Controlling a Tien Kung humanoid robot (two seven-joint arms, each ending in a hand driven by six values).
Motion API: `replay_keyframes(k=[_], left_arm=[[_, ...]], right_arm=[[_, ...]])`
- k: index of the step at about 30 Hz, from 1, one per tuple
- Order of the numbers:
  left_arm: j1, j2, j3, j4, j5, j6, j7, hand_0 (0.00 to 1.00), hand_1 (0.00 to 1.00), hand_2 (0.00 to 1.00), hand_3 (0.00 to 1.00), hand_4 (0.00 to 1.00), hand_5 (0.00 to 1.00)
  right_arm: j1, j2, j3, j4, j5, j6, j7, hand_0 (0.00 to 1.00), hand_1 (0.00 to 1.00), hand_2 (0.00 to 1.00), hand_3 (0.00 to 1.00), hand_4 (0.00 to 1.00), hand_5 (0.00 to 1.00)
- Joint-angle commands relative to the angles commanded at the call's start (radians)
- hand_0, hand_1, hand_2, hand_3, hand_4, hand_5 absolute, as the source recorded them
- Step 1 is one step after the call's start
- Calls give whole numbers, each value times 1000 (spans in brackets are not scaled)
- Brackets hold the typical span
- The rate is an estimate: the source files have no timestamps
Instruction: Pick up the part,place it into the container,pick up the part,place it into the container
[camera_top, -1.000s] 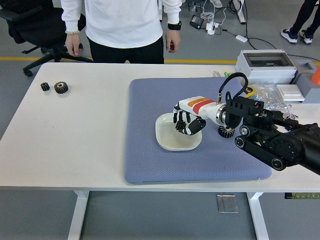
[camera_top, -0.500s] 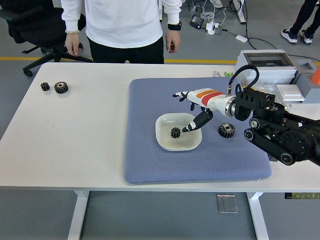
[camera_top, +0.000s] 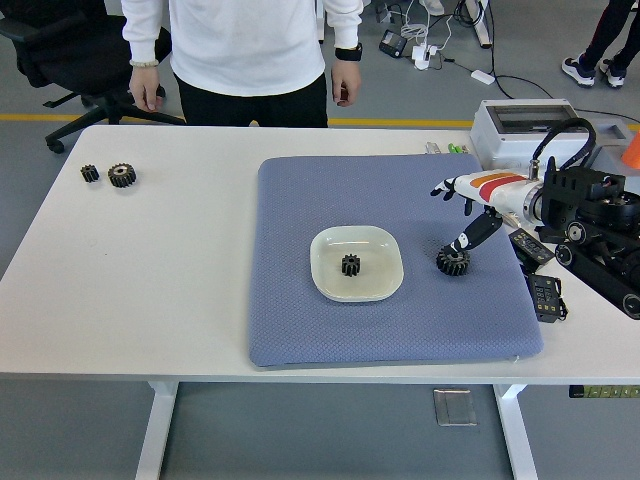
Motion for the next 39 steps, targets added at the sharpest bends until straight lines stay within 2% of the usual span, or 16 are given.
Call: replay_keyframes(k=[9,17,18,20,23,24,29,30,35,36,39], left_arm=[[-2,-3,-1,0,-5,2,-3,692,676,776,674,786,646],[-4,-4,5,0,-9,0,-1,692,676,776,676,785,647],[-4,-4,6,0,-9,0,0,692,676,778,676,784,650],[-6,-4,8,0,-9,0,1,692,676,778,676,784,650],[-7,-4,11,0,-15,1,-1,692,676,778,676,784,650],[-7,-4,11,0,-16,1,-1,692,677,780,674,782,649],[-8,-4,15,0,-19,1,0,692,677,780,674,782,649],[-8,-4,16,0,-19,1,0,692,678,780,674,782,650],[-6,-4,17,0,-19,2,1,692,678,780,674,782,650],[-6,-4,17,0,-18,2,2,692,678,780,674,782,650],[-5,-4,19,0,-18,1,2,692,678,780,674,782,650]], right_arm=[[-25,2,-43,-59,15,-12,21,504,654,812,862,998,346],[-37,35,-73,-90,43,-77,42,503,651,799,832,998,352],[-37,38,-78,-93,46,-85,46,485,637,758,784,998,345],[-39,46,-91,-103,53,-107,55,485,637,758,784,998,345],[-41,50,-110,-112,61,-108,56,485,637,758,784,998,345],[-42,51,-114,-113,62,-109,57,474,614,725,709,998,338],[-48,58,-120,-125,71,-133,67,474,614,725,709,998,338],[-49,60,-121,-128,74,-137,70,407,550,636,561,972,296],[-55,68,-139,-134,79,-167,67,407,550,636,561,972,296],[-57,70,-142,-135,78,-172,65,364,497,554,518,859,253],[-62,73,-146,-135,75,-185,64,364,497,554,518,859,253]])
